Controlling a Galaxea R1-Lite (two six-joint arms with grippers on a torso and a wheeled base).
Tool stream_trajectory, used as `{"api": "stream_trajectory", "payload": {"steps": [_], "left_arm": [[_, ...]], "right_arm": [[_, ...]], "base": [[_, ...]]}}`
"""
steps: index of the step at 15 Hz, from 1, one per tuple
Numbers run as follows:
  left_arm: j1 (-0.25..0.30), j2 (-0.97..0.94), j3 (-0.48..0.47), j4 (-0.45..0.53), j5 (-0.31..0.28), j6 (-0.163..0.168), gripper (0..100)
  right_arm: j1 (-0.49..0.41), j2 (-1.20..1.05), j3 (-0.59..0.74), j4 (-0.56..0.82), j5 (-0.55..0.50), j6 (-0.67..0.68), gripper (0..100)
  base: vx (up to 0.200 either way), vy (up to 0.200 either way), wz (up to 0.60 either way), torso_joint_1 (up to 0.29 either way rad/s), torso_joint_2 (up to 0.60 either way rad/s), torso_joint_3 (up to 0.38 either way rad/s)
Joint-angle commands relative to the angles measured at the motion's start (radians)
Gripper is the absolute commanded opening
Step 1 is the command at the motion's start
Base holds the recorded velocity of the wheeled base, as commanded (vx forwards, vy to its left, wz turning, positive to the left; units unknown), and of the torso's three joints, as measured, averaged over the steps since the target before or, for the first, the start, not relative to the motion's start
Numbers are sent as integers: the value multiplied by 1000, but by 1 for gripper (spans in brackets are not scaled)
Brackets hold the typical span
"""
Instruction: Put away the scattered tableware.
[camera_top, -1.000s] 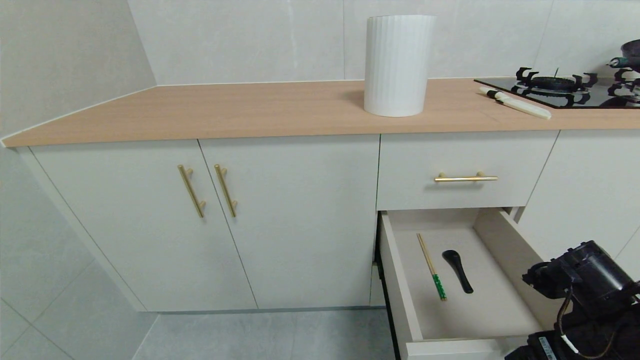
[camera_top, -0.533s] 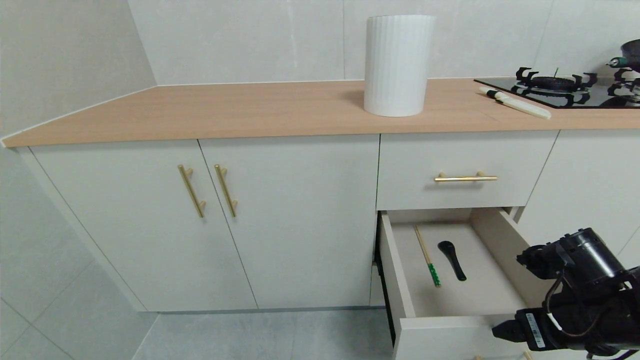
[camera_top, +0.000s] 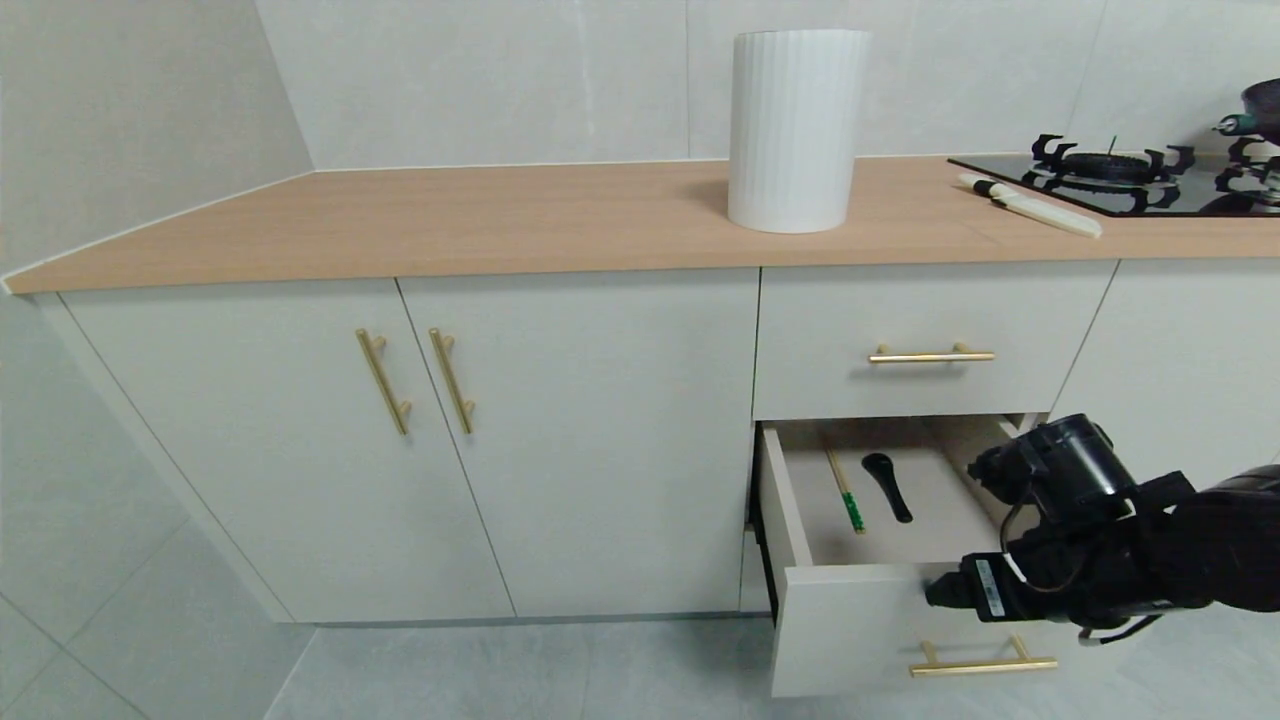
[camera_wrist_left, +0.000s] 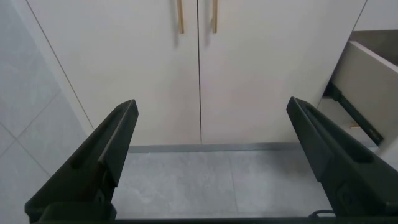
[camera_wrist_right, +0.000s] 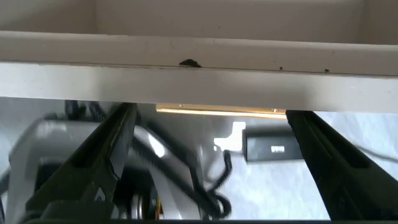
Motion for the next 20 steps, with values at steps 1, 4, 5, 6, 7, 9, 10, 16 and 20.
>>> {"api": "stream_trajectory", "payload": {"steps": [1, 4, 5, 6, 7, 9, 10, 16, 20], "left_arm": [[0, 1, 0, 0, 1, -1, 100], [1, 1, 0, 0, 1, -1, 100], [0, 1, 0, 0, 1, -1, 100], [0, 1, 0, 0, 1, -1, 100], [0, 1, 0, 0, 1, 1, 100], [1, 1, 0, 0, 1, 1, 100], [0, 1, 0, 0, 1, -1, 100], [0, 1, 0, 0, 1, -8, 100], [0, 1, 0, 0, 1, -8, 100]], "right_arm": [[-13, 103, -89, 2, 1, 0, 100], [-41, 170, -210, 2, -1, -37, 100], [-59, 184, -239, 2, -1, -51, 100], [-70, 192, -256, 2, -1, -51, 100], [-84, 199, -264, 0, 1, -49, 100], [-91, 208, -268, -6, 2, -51, 100], [-107, 274, -285, -77, -12, -52, 100], [-114, 351, -282, -279, -62, -46, 100], [-117, 377, -282, -382, -72, -36, 100]], "base": [[0, 0, 0, 0, 0, 0], [0, 0, 0, 0, 0, 0], [0, 0, 0, 0, 0, 0], [0, 0, 0, 0, 0, 0], [0, 0, 0, 0, 0, 0], [0, 0, 0, 0, 0, 0], [0, 0, 0, 0, 0, 0], [0, 0, 0, 0, 0, 0], [0, 0, 0, 0, 0, 0]]}}
